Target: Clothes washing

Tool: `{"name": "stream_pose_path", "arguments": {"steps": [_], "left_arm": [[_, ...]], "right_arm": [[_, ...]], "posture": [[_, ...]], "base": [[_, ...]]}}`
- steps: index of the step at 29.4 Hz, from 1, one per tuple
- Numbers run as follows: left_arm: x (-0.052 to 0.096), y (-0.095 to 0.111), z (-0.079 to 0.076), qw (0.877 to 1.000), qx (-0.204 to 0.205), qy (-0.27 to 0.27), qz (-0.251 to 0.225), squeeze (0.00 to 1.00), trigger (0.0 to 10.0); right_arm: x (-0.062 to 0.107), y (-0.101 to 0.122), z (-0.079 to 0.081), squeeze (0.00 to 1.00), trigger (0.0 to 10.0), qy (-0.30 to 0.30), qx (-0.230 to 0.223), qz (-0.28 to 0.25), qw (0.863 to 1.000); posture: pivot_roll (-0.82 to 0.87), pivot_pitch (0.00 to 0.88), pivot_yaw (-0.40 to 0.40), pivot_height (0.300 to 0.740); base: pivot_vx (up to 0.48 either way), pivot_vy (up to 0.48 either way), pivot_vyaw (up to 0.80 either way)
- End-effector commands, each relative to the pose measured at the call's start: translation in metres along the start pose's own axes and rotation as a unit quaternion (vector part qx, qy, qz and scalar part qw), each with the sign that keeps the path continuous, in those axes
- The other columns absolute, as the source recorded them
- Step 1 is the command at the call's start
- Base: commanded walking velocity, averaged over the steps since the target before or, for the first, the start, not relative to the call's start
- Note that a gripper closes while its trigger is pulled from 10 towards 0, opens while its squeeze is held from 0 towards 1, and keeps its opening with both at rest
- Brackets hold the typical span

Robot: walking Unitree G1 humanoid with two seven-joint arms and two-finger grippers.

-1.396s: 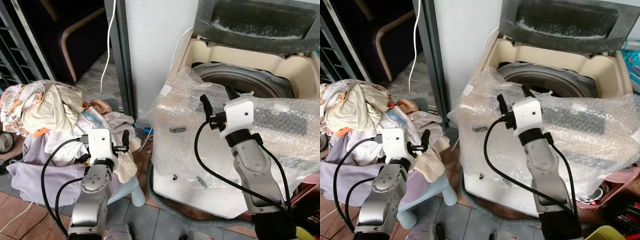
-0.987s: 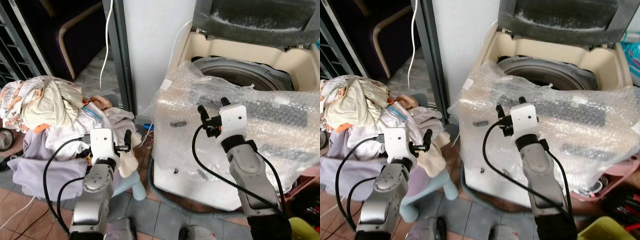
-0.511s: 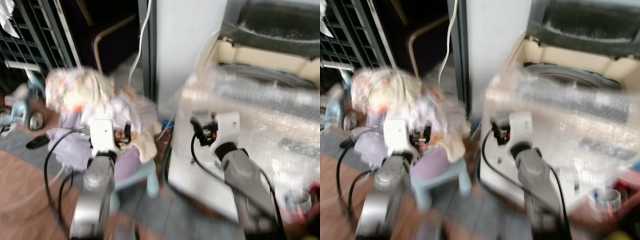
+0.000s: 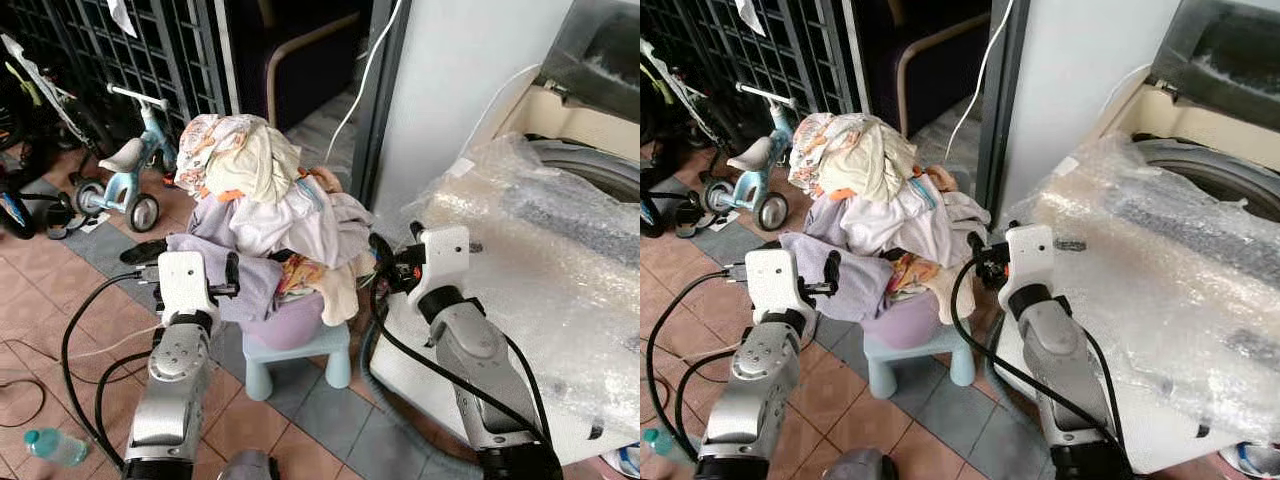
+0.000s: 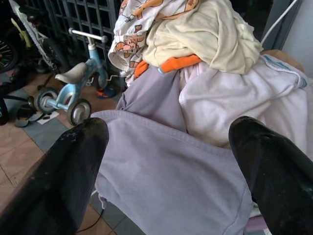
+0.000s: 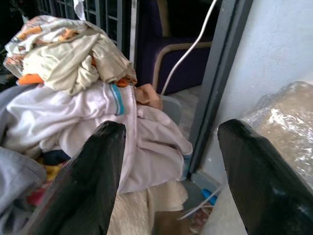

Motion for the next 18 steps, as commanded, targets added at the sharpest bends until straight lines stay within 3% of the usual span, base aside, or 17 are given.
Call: {"name": "stream_pose_path", "arguments": {"steps": [1, 3, 6, 11, 15, 18], "left_arm": [[0.0, 0.0, 0.005, 1.0, -0.008, 0.007, 0.0, 0.0, 10.0], [0.0, 0.002, 0.005, 1.0, -0.015, 0.0, -0.007, 0.0, 10.0], [0.0, 0.003, 0.006, 1.0, -0.017, 0.001, -0.009, 0.0, 10.0], [0.0, 0.002, 0.007, 1.0, -0.017, -0.001, -0.005, 0.0, 10.0], [-0.001, -0.001, 0.007, 1.0, 0.003, 0.006, 0.007, 0.0, 10.0], [0.0, -0.003, 0.008, 1.0, 0.005, 0.009, 0.011, 0.0, 10.0]], "right_arm": [[0.005, -0.026, -0.007, 0.0, 10.0, -0.03, 0.016, 0.045, 0.998], [0.007, -0.033, -0.01, 0.0, 10.0, -0.041, 0.015, 0.056, 0.997], [0.011, -0.037, -0.008, 0.0, 10.0, -0.042, -0.004, 0.051, 0.998], [0.01, -0.037, 0.002, 0.0, 10.0, -0.032, 0.013, 0.048, 0.998], [0.008, -0.037, 0.007, 0.0, 10.0, -0.021, 0.001, 0.042, 0.999], [0.007, -0.033, 0.007, 0.0, 10.0, -0.02, 0.007, 0.03, 0.999]], "posture": [[-0.02, 0.0, 0.029, 0.74], [-0.02, 0.0, 0.031, 0.74], [-0.01, 0.0, 0.033, 0.74], [-0.01, 0.0, 0.042, 0.74], [-0.01, 0.0, 0.04, 0.74], [-0.01, 0.0, 0.034, 0.74]], "base": [[0.0, 0.48, 0.0], [0.0, 0.446, 0.0], [0.0, 0.0, 0.0], [0.0, 0.0, 0.0], [0.0, 0.0, 0.0], [0.0, 0.48, 0.0]]}}
Point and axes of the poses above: a point about 5 cm out from each wrist's last joint towards the gripper, its own x axis pointing back from the gripper into the wrist, its own y axis along the axis of the wrist's last joint, z = x × y, the point moved 5 cm from there along -x, pointing out of the wrist towards the gripper, and after that the axes turned 7 degrees about x, right-handed, at the moved point
